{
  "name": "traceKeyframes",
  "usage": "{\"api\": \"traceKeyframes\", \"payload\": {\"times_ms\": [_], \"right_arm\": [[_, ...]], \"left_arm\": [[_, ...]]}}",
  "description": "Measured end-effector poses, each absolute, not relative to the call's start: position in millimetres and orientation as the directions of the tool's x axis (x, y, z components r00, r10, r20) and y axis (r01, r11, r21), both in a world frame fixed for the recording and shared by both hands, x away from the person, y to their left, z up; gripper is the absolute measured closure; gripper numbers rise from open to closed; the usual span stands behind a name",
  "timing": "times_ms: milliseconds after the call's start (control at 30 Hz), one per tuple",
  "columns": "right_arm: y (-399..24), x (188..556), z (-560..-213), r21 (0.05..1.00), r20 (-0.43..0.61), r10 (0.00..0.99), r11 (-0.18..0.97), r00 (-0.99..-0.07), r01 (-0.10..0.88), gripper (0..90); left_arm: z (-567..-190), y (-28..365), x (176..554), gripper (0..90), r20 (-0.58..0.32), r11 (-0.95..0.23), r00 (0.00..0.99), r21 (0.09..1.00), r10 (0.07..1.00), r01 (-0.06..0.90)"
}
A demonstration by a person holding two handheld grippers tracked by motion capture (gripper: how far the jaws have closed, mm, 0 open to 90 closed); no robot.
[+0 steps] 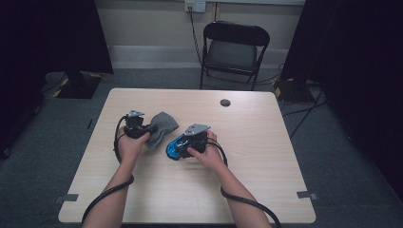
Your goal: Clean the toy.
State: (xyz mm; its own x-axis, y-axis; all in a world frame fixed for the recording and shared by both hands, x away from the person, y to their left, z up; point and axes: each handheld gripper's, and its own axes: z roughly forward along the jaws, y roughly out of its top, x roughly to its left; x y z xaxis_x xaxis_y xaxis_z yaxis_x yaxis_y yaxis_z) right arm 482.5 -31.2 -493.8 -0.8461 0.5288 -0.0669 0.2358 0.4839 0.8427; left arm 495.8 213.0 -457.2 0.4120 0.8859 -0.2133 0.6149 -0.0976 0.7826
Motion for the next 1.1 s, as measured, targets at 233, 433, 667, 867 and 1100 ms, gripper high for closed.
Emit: {"api": "traceKeyframes", "payload": {"times_ms": [233, 433, 667, 867, 1100], "right_arm": [[-30.6, 482.9, -493.1, 0.838, -0.071, 0.526, 0.492, -0.848, 0.235, 13.8], [-31.9, 483.2, -494.4, 0.847, -0.063, 0.526, 0.477, -0.848, 0.233, 13.9], [-31.8, 483.4, -494.2, 0.845, -0.066, 0.523, 0.482, -0.850, 0.231, 13.8], [-31.1, 483.3, -493.5, 0.840, -0.071, 0.522, 0.491, -0.850, 0.231, 13.8], [-30.5, 483.1, -493.0, 0.837, -0.073, 0.523, 0.496, -0.849, 0.233, 13.8]], "left_arm": [[-471.9, 180.3, 522.8, 77.0, -0.189, -0.145, 0.435, 0.765, 0.880, 0.627], [-484.6, 160.8, 534.4, 76.8, -0.170, -0.197, 0.475, 0.754, 0.863, 0.627], [-490.9, 160.3, 535.6, 76.8, -0.198, -0.205, 0.518, 0.758, 0.833, 0.619], [-488.8, 162.3, 531.0, 77.2, -0.175, -0.237, 0.535, 0.754, 0.826, 0.612], [-486.7, 167.7, 525.0, 77.4, -0.156, -0.264, 0.552, 0.751, 0.819, 0.605]]}}
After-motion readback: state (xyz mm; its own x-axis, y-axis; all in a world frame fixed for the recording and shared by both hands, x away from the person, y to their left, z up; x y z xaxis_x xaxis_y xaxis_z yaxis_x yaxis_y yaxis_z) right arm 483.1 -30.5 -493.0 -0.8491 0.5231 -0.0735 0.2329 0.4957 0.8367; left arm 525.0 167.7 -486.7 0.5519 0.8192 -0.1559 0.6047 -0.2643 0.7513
